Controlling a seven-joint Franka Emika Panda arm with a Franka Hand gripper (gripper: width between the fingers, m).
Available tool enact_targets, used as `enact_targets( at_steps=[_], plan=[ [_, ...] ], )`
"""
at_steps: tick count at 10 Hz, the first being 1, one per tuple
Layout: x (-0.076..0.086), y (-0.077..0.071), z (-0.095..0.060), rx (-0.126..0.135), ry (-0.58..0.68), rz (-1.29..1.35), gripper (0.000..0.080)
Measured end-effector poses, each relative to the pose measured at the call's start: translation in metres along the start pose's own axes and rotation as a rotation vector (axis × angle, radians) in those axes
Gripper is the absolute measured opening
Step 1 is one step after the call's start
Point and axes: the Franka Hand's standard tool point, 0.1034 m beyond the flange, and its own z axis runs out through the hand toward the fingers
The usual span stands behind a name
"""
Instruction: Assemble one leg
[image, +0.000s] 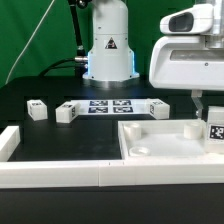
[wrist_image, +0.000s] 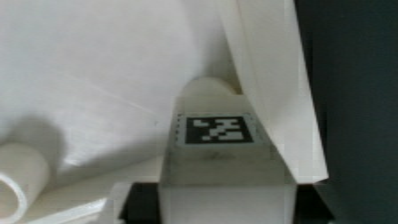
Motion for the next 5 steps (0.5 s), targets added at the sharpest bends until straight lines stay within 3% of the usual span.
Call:
enact_targets(
  at_steps=[2,5],
  plan=[
    [0.0,0.0006,-0.0001,-0.004,0.004,0.22,0.0291],
    [0.001,0.0028,0.0001,0.009,-0.002,0.53,0.0291]
  ],
)
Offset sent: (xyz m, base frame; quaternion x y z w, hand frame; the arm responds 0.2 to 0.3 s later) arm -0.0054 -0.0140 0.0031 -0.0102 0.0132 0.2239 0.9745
